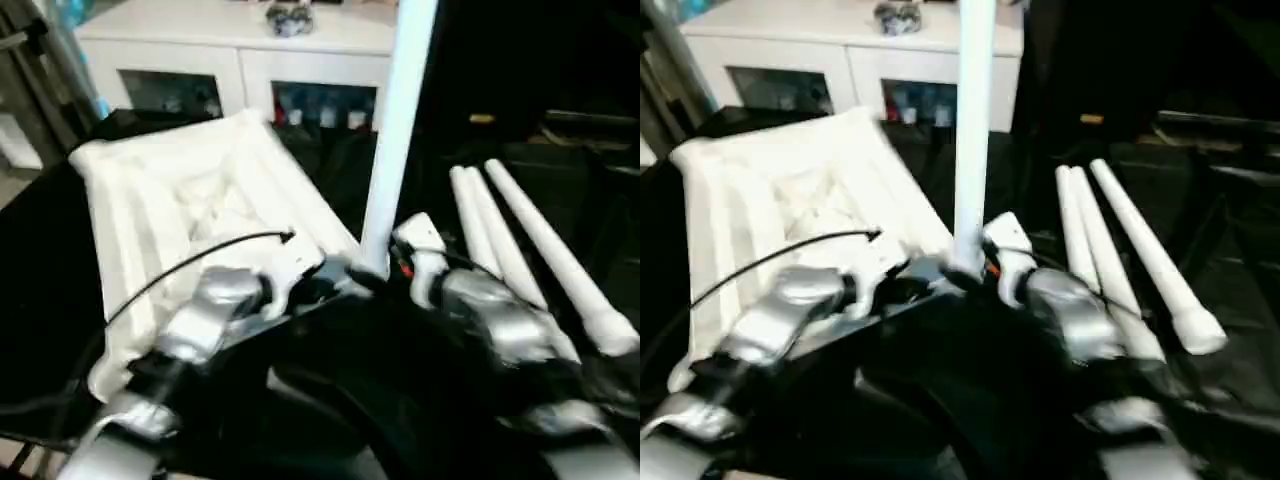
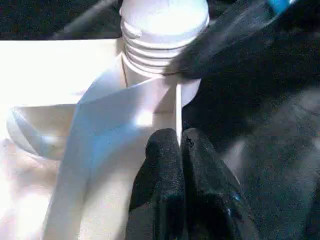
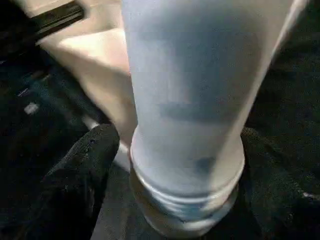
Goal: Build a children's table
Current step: Rotate leg to tighten
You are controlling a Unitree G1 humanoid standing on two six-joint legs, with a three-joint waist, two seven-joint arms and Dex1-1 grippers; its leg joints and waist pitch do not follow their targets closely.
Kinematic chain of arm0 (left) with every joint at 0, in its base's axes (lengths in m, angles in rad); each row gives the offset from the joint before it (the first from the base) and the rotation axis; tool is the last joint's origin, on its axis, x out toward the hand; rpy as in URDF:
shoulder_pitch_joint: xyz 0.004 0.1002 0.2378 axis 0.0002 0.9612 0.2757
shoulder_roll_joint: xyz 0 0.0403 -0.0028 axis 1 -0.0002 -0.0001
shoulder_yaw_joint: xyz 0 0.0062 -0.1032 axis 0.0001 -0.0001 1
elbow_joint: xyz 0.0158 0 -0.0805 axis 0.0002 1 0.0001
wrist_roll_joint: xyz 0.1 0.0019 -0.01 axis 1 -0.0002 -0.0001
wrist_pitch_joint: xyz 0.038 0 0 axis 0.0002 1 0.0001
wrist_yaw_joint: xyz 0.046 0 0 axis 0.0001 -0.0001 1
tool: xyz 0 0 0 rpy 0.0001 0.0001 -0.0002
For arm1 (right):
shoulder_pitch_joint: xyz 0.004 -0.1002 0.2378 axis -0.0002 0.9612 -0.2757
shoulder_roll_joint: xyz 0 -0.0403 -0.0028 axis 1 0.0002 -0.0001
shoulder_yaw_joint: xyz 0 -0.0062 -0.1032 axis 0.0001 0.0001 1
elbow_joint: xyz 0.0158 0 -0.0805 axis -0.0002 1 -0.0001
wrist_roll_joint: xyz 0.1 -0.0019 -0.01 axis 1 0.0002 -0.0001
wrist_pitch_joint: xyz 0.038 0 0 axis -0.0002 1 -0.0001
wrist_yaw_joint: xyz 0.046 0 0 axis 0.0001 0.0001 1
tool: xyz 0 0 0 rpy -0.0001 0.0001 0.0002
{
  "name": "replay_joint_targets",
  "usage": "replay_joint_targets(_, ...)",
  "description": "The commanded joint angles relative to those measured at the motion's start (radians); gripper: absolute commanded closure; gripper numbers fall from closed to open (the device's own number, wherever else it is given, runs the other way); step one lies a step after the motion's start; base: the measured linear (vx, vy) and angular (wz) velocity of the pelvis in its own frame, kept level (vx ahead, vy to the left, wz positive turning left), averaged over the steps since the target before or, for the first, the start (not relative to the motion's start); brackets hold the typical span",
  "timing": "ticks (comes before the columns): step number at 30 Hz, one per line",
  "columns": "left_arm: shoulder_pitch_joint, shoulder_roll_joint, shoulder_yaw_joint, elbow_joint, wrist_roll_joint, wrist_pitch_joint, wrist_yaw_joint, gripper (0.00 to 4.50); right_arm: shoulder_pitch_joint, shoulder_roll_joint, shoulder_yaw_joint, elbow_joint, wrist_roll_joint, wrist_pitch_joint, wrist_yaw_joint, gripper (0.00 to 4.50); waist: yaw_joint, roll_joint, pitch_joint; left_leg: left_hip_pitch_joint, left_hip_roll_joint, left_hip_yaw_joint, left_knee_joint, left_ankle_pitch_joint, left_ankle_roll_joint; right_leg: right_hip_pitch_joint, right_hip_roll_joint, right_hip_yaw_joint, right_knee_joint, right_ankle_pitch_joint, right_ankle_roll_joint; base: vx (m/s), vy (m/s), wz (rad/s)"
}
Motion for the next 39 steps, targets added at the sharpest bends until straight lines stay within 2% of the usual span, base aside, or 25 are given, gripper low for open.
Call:
replay_joint_targets(1,0.012,0.012,-0.025,-0.05,-0.032,-0.025,-0.07,4.5,0.023,-0.025,0.059,-0.068,0.036,0.032,0.127,0.65,0.006,-0.005,-0.067,0.01,0.037,-0.011,-0.064,-0.18,0.084,0.054,-0.046,0.037,-0.055,-0.126,-0.266,0.0,0.0,0.0)
replay_joint_targets(3,0.017,0.027,-0.031,-0.057,-0.038,-0.033,-0.099,4.5,0.029,-0.044,0.066,-0.087,0.046,0.042,0.162,0.65,0.008,-0.003,-0.065,0.009,0.039,-0.011,-0.065,-0.194,0.079,0.053,-0.046,0.038,-0.055,-0.15,-0.264,0.0,0.0,0.0)
replay_joint_targets(4,0.023,0.042,-0.037,-0.062,-0.043,-0.039,-0.126,4.5,0.036,-0.058,0.072,-0.101,0.046,0.042,0.188,0.65,0.011,-0.004,-0.063,0.014,0.04,-0.01,-0.067,-0.225,0.065,0.048,-0.045,0.038,-0.06,-0.198,-0.255,0.0,0.0,0.0)
replay_joint_targets(6,0.027,0.052,-0.04,-0.069,-0.052,-0.039,-0.153,4.5,0.038,-0.064,0.076,-0.11,0.048,0.047,0.198,0.65,0.013,-0.005,-0.06,0.015,0.04,-0.011,-0.07,-0.252,0.047,0.046,-0.048,0.04,-0.065,-0.253,-0.242,0.0,0.0,0.0)
replay_joint_targets(8,0.037,0.073,-0.051,-0.09,-0.065,-0.025,-0.2,4.5,0.045,-0.068,0.083,-0.125,0.053,0.058,0.21,0.8,0.017,-0.004,-0.06,0.02,0.042,-0.011,-0.072,-0.269,0.035,0.041,-0.048,0.043,-0.069,-0.284,-0.229,0.0,0.0,0.0)
replay_joint_targets(10,0.038,0.075,-0.051,-0.09,-0.065,-0.026,-0.202,4.5,0.047,-0.067,0.083,-0.128,0.051,0.061,0.212,0.97,0.016,-0.005,-0.059,0.016,0.039,-0.013,-0.074,-0.272,0.025,0.043,-0.046,0.042,-0.068,-0.292,-0.221,0.0,0.0,0.0)
replay_joint_targets(13,0.038,0.073,-0.046,-0.083,-0.056,-0.034,-0.193,4.5,0.053,-0.064,0.09,-0.137,0.052,0.071,0.216,1.23,0.016,-0.004,-0.059,0.019,0.04,-0.012,-0.074,-0.275,0.018,0.04,-0.047,0.043,-0.069,-0.29,-0.22,0.0,0.0,0.0)
replay_joint_targets(14,0.038,0.074,-0.046,-0.08,-0.054,-0.038,-0.193,4.5,0.057,-0.065,0.093,-0.143,0.053,0.076,0.219,1.33,0.015,-0.005,-0.06,0.017,0.039,-0.013,-0.074,-0.271,0.017,0.043,-0.047,0.043,-0.067,-0.288,-0.219,0.0,0.0,0.0)
replay_joint_targets(18,0.038,0.076,-0.045,-0.076,-0.052,-0.044,-0.188,4.5,0.064,-0.063,0.097,-0.159,0.054,0.088,0.222,1.58,0.018,-0.006,-0.064,0.014,0.038,-0.012,-0.07,-0.227,0.029,0.047,-0.046,0.042,-0.06,-0.224,-0.228,0.0,0.0,0.0)
replay_joint_targets(21,0.036,0.069,-0.038,-0.072,-0.048,-0.04,-0.174,4.5,0.068,-0.058,0.099,-0.162,0.057,0.091,0.211,1.74,0.019,-0.005,-0.064,0.014,0.038,-0.012,-0.069,-0.221,0.032,0.047,-0.046,0.042,-0.059,-0.215,-0.234,0.0,0.0,0.0)
replay_joint_targets(25,0.012,0.022,-0.015,-0.033,-0.029,-0.028,-0.077,4.5,0.059,-0.005,0.08,-0.096,0.021,0.084,0.082,1.81,0.015,-0.011,-0.061,0.014,0.037,-0.012,-0.07,-0.242,0.023,0.044,-0.048,0.043,-0.065,-0.267,-0.222,0.0,0.0,0.0)
replay_joint_targets(27,-0.008,-0.017,0.002,-0.005,-0.019,-0.013,-0.004,4.5,0.041,0.041,0.057,-0.028,-0.01,0.077,-0.039,1.82,0.011,-0.011,-0.056,0.016,0.035,-0.014,-0.073,-0.281,0.007,0.042,-0.05,0.042,-0.076,-0.366,-0.194,0.0,0.0,0.0)
replay_joint_targets(28,-0.008,-0.017,0.002,-0.005,-0.019,-0.013,-0.004,4.5,0.041,0.041,0.057,-0.028,-0.01,0.077,-0.039,1.82,0.008,-0.01,-0.054,0.02,0.033,-0.015,-0.074,-0.3,-0.005,0.037,-0.051,0.041,-0.082,-0.408,-0.182,0.0,0.0,0.0)
replay_joint_targets(30,-0.021,-0.042,0.01,0.012,-0.01,0.012,0.046,4.5,0.028,0.074,0.037,0.012,-0.017,0.08,-0.112,1.83,0.003,-0.011,-0.055,0.017,0.034,-0.018,-0.076,-0.309,-0.013,0.04,-0.051,0.041,-0.082,-0.431,-0.165,0.0,0.0,0.0)
replay_joint_targets(31,-0.038,-0.073,0.017,0.034,0.004,0.041,0.107,4.5,0.004,0.122,0.008,0.071,-0.023,0.087,-0.221,1.83,0.001,-0.007,-0.054,0.018,0.033,-0.02,-0.077,-0.317,-0.016,0.037,-0.051,0.04,-0.084,-0.438,-0.163,0.0,0.0,0.0)
replay_joint_targets(32,-0.055,-0.104,0.025,0.055,0.016,0.073,0.169,4.5,-0.013,0.155,-0.011,0.11,-0.027,0.093,-0.294,1.83,-0.009,-0.008,-0.052,0.022,0.03,-0.02,-0.076,-0.348,-0.023,0.033,-0.049,0.037,-0.09,-0.476,-0.158,0.0,0.0,0.0)
replay_joint_targets(33,-0.055,-0.104,0.025,0.055,0.016,0.073,0.169,4.5,-0.013,0.155,-0.011,0.11,-0.027,0.093,-0.294,1.83,-0.014,-0.009,-0.052,0.023,0.028,-0.023,-0.076,-0.357,-0.03,0.033,-0.051,0.035,-0.092,-0.508,-0.146,0.0,0.0,0.0)
replay_joint_targets(34,-0.069,-0.14,0.034,0.069,0.02,0.101,0.224,4.5,-0.032,0.185,-0.026,0.145,-0.029,0.097,-0.359,1.83,-0.013,-0.009,-0.052,0.021,0.028,-0.024,-0.075,-0.359,-0.022,0.035,-0.051,0.033,-0.098,-0.531,-0.129,0.0,0.0,0.0)
replay_joint_targets(36,-0.086,-0.187,0.044,0.084,0.025,0.133,0.291,4.5,-0.056,0.224,-0.043,0.189,-0.032,0.095,-0.436,1.83,-0.019,-0.004,-0.05,0.023,0.029,-0.023,-0.075,-0.364,-0.026,0.027,-0.05,0.035,-0.099,-0.527,-0.134,0.0,0.0,0.0)
replay_joint_targets(37,-0.089,-0.2,0.043,0.084,0.026,0.139,0.304,4.5,-0.064,0.235,-0.044,0.2,-0.033,0.087,-0.451,1.83,-0.017,-0.008,-0.054,0.025,0.026,-0.024,-0.073,-0.369,-0.021,0.029,-0.049,0.032,-0.103,-0.533,-0.125,0.0,0.0,0.0)
replay_joint_targets(38,-0.089,-0.207,0.04,0.082,0.028,0.142,0.308,4.5,-0.068,0.242,-0.043,0.206,-0.034,0.079,-0.458,1.83,-0.015,-0.006,-0.053,0.021,0.027,-0.023,-0.075,-0.365,-0.016,0.03,-0.049,0.033,-0.104,-0.515,-0.125,0.0,0.0,0.0)
replay_joint_targets(39,-0.087,-0.212,0.036,0.079,0.029,0.143,0.309,4.5,-0.071,0.248,-0.041,0.211,-0.036,0.068,-0.461,1.48,-0.015,-0.007,-0.054,0.022,0.028,-0.023,-0.075,-0.365,-0.014,0.03,-0.048,0.032,-0.102,-0.506,-0.126,0.0,0.0,0.0)
